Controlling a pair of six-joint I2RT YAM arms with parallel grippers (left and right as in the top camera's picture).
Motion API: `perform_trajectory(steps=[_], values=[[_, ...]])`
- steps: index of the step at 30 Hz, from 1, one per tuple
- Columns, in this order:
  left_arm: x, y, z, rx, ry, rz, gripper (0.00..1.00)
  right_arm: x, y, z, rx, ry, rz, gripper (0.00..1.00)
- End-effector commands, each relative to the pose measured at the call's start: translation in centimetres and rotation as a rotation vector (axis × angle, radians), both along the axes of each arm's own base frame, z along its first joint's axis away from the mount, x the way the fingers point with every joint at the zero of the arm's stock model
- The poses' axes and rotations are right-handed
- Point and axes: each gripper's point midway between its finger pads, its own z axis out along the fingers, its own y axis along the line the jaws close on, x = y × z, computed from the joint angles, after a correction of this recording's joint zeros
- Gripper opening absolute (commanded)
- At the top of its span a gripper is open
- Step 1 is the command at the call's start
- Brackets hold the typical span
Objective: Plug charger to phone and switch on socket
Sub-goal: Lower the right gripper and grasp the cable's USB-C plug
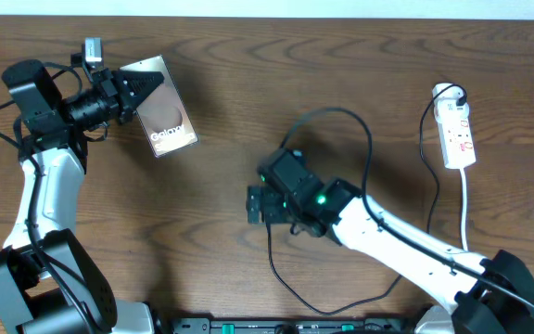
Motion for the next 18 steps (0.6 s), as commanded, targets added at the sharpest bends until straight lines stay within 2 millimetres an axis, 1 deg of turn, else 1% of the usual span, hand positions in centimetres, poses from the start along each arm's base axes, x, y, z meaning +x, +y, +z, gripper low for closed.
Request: perform_trajectory(steps=[1, 5, 9, 14, 18], values=[[-0.7, -0.2, 1.6, 0.010, -0.060, -0.033, 0.07, -1.1, -0.7, -2.0, -0.033, 0.060, -0.083, 0.99], [-0.7, -0.1, 1.6, 0.010, -0.059, -0.030, 0.07, -2.9, -0.4, -3.7, -0.046, 0.131, -0.022, 0.99], [-0.7, -0.1, 1.6, 0.011, -0.060, -0.029, 0.07, -4.2, 0.0, -5.0, -0.062, 0.186, 0.018, 0.97], [-0.4, 0.0, 1.5, 0.016, -0.058, -0.015, 0.07, -5.0, 0.2, -5.8, -0.055, 0.243, 0.049, 0.89], [-0.3, 0.1, 1.4, 0.021, -0.056, -0.002, 0.08, -5.5, -0.1, -6.2, -0.071, 0.270, 0.054, 0.88]])
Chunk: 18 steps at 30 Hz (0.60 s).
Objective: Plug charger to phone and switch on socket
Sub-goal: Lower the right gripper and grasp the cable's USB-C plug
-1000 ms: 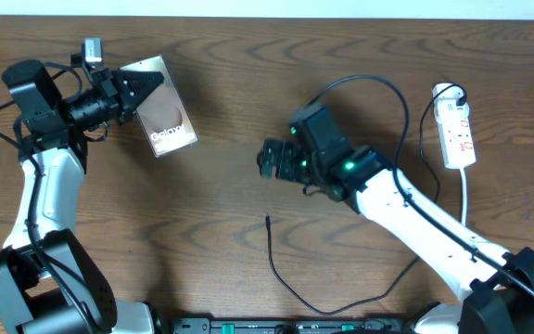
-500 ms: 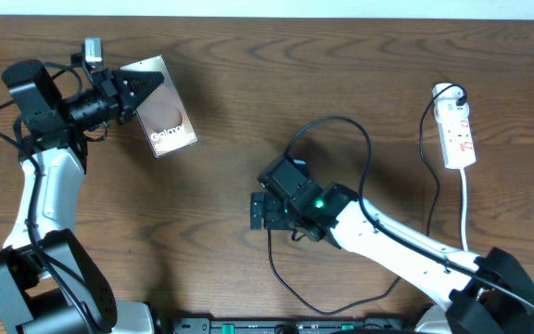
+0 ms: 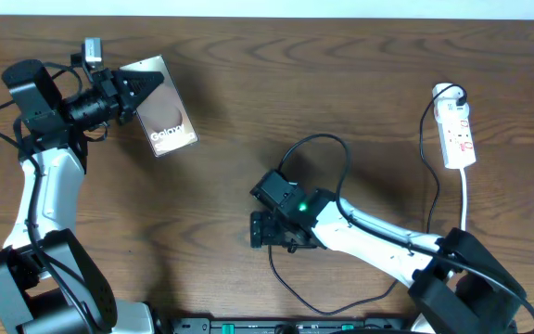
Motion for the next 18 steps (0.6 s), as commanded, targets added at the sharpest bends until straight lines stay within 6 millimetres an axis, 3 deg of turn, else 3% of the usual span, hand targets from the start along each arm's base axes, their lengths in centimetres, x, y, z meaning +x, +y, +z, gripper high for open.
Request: perform_trajectory(steps=[1, 18], values=[[-0.3, 0.1, 1.4, 0.020, -0.056, -0.006, 0.07, -0.8, -0.1, -0.6, -0.008, 0.039, 0.021, 0.86], [-0.1, 0.2, 1.4, 0.035, -0.071, 0.005, 0.07, -0.4, 0.2, -1.8, -0.110, 0.126, 0.030, 0.81]])
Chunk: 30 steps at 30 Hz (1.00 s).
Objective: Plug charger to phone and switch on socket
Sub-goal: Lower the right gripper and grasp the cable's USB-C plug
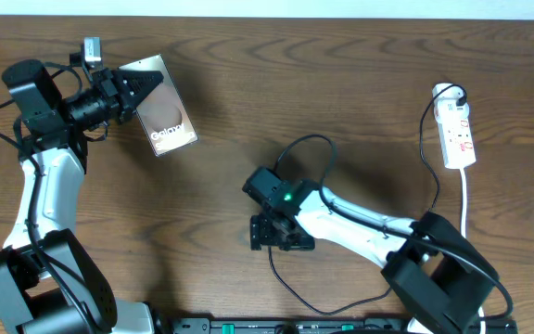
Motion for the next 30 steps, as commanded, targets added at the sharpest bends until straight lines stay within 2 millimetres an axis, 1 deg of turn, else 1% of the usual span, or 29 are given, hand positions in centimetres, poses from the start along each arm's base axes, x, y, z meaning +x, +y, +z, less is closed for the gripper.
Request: perform_trajectory(steps=[1, 5, 7, 9, 11, 16, 20, 22, 30], values=[[-0.3, 0.1, 1.5, 0.022, -0.060, -0.008, 0.07, 0.4, 0.4, -0.5, -0.016, 0.009, 0.013, 0.81], [-0.3, 0.1, 1.5, 0.025, -0.066, -0.009, 0.07, 0.8, 0.8, -0.5, -0.031, 0.016, 0.030, 0.78], [-0.3, 0.1, 1.5, 0.025, -0.066, -0.010, 0.07, 1.0, 0.8, -0.5, -0.039, 0.013, 0.029, 0.73], [-0.3, 0.1, 1.5, 0.025, -0.066, -0.010, 0.07, 1.2, 0.7, -0.5, -0.044, 0.004, 0.027, 0.64], [-0.3, 0.1, 1.5, 0.025, -0.066, -0.010, 0.07, 1.3, 0.7, -0.6, -0.045, 0.001, 0.024, 0.59], [-0.3, 0.1, 1.5, 0.025, -0.067, -0.009, 0.07, 1.4, 0.6, -0.6, -0.048, 0.001, 0.022, 0.56], [-0.3, 0.3, 1.6, 0.028, -0.078, -0.008, 0.07, 1.7, 0.4, -0.6, -0.059, -0.016, 0.021, 0.56], [-0.3, 0.7, 1.7, 0.031, -0.084, 0.002, 0.07, 1.8, 0.3, -0.6, -0.059, -0.017, 0.017, 0.56], [-0.2, 1.9, 1.7, 0.032, -0.083, 0.031, 0.07, 2.6, -0.1, -0.7, -0.064, -0.031, -0.002, 0.51]])
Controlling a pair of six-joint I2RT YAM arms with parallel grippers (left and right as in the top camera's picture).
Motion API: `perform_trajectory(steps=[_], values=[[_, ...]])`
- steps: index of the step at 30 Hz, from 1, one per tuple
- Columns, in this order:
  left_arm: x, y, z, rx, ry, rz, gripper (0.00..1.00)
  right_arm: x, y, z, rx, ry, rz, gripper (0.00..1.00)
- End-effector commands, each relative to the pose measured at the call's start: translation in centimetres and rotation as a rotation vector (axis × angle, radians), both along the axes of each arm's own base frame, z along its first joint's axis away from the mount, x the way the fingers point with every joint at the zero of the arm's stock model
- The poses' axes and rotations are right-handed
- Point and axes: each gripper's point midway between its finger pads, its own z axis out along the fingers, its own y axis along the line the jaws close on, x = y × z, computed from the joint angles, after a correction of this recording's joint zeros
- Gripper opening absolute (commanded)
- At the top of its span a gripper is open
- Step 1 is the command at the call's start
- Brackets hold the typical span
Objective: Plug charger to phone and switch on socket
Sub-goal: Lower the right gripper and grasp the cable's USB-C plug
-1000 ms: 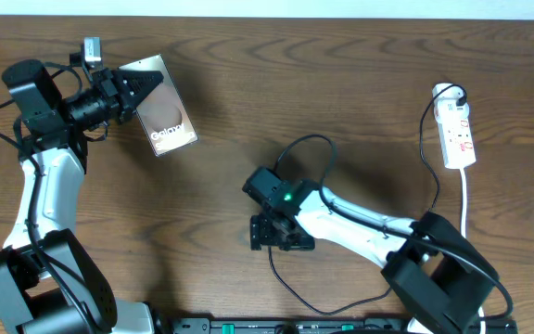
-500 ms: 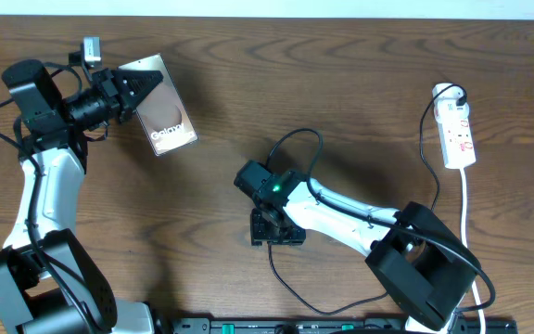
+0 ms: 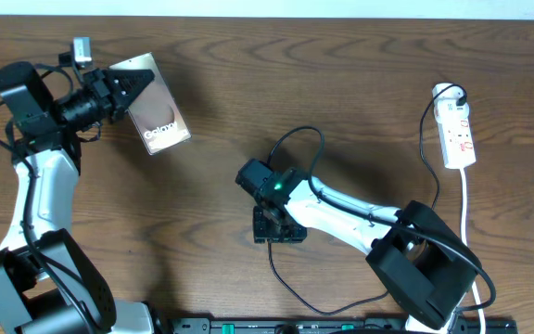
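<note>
The phone (image 3: 156, 111), its screen reading "Galaxy", is at the far left with one top corner held in my left gripper (image 3: 120, 88), which is shut on it. Near the table's middle my right gripper (image 3: 276, 230) points toward the front edge and is shut around the end of the black charger cable (image 3: 286, 283); the plug tip itself is hidden between the fingers. That cable loops along the front of the table and climbs the right side to the white socket strip (image 3: 459, 134), where its adapter (image 3: 447, 93) is plugged in.
A white cord (image 3: 466, 209) runs from the socket strip toward the front right. A thin black wire (image 3: 318, 139) arches above the right wrist. The right arm's links stretch across the front right of the wooden table (image 3: 248, 56).
The left gripper and the phone have shifted a little to the left and toward the far edge. The right wrist has turned further, its fingers now pointing at the front edge.
The left gripper kept the phone at the far left throughout. The right gripper, holding the cable end near the middle, stood with its fingers pointing left, then sat lower and turned at each moment. Now the phone sits slightly further left.
</note>
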Motion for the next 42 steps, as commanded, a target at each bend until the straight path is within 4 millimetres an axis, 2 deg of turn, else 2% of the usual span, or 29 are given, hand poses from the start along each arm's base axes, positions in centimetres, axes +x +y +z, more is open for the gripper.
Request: perform_trajectory(steps=[1, 4, 12, 20, 34, 42], values=[[-0.5, 0.2, 1.6, 0.012, -0.051, -0.011, 0.07, 1.1, -0.4, -0.4, -0.021, -0.025, -0.012, 0.50], [-0.5, 0.3, 1.6, 0.013, -0.051, -0.010, 0.07, 1.2, -0.5, -0.4, -0.021, -0.025, -0.014, 0.46], [-0.4, 0.3, 1.5, 0.015, -0.050, -0.003, 0.07, 1.9, 0.2, -0.8, -0.016, -0.031, 0.011, 0.44], [-0.4, 0.3, 1.5, 0.015, -0.049, -0.004, 0.07, 1.9, 0.4, -1.3, -0.064, 0.015, 0.036, 0.29], [-0.4, 0.3, 1.5, 0.015, -0.049, -0.003, 0.07, 0.6, 0.4, -1.2, -0.079, 0.048, 0.047, 0.29], [-0.4, 0.4, 1.5, 0.015, -0.049, -0.002, 0.08, 0.6, 0.4, -1.2, -0.078, 0.048, 0.047, 0.15]])
